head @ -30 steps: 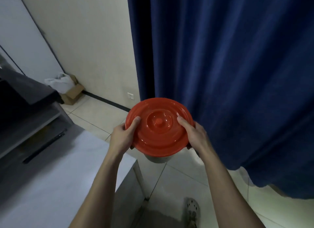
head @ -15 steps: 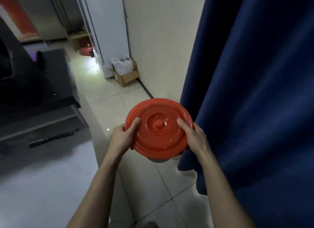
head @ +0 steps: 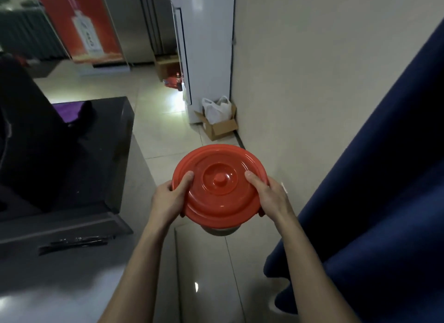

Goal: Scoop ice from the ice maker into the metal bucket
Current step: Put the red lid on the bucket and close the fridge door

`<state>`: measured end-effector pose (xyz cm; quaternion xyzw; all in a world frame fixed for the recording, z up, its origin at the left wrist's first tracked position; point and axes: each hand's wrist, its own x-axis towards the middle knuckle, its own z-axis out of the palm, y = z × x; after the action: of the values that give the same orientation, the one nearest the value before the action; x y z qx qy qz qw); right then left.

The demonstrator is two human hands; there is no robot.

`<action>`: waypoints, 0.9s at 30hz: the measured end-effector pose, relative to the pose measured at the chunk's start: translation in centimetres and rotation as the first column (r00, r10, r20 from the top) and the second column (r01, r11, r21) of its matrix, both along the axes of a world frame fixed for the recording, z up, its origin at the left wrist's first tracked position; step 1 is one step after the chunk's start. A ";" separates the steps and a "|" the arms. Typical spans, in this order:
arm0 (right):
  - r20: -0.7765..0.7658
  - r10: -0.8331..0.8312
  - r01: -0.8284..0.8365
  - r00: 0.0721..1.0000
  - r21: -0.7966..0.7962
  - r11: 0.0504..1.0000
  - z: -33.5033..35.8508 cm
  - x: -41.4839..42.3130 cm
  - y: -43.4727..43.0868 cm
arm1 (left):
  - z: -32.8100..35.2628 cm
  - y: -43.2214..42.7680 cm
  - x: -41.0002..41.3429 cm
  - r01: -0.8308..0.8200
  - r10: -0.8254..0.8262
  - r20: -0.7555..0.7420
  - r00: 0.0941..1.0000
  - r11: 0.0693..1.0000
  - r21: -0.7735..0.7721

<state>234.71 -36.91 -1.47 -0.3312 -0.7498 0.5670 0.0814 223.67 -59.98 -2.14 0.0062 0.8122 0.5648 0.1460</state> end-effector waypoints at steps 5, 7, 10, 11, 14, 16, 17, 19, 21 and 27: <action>-0.029 0.043 -0.043 0.999 -0.008 0.999 0.4 -7.6 2.6 | 0.5 1.9 -6.5 -0.072 0.072 -0.011 0.997 0.997 -0.025; -0.036 0.066 -0.067 0.997 -0.037 0.997 0.3 -11.0 3.8 | 0.2 2.9 -9.5 -0.094 0.094 -0.010 0.995 0.995 -0.013; -0.040 0.104 -0.106 0.994 -0.053 0.993 0.3 -16.7 5.8 | 0.2 4.8 -14.0 -0.142 0.142 -0.020 0.990 0.990 0.002; -0.048 0.123 -0.126 0.991 -0.064 0.990 0.2 -18.9 6.6 | 0.1 5.5 -15.8 -0.164 0.164 -0.020 0.986 0.986 0.018; -0.049 0.187 -0.191 0.981 -0.073 0.979 0.1 -25.8 9.1 | 0.1 7.8 -20.9 -0.227 0.227 -0.022 0.974 0.973 0.033; -0.050 0.227 -0.230 0.973 -0.076 0.970 0.8 -29.9 10.4 | 0.6 8.9 -24.0 -0.257 0.257 -0.017 0.966 0.966 0.024; -0.053 0.241 -0.245 0.969 -0.080 0.966 1.0 -31.9 11.1 | 0.7 9.4 -25.5 -0.275 0.276 -0.010 0.961 0.961 0.033; -0.049 0.273 -0.276 0.961 -0.067 0.959 1.7 -35.9 12.1 | 1.2 10.3 -28.7 -0.331 0.333 -0.020 0.943 0.942 0.049; -0.044 0.304 -0.307 0.952 -0.065 0.950 2.4 -39.3 12.8 | 1.7 11.0 -31.4 -0.368 0.369 -0.020 0.929 0.929 0.032; -0.054 0.388 -0.391 0.920 -0.065 0.918 3.0 -49.0 14.3 | 1.6 12.3 -39.3 -0.461 0.462 -0.008 0.887 0.886 0.040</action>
<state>185.72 -22.59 1.54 -0.1666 -0.7772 0.6060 -0.0305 184.39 -47.73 -0.49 -0.1795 0.7812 0.5979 0.0004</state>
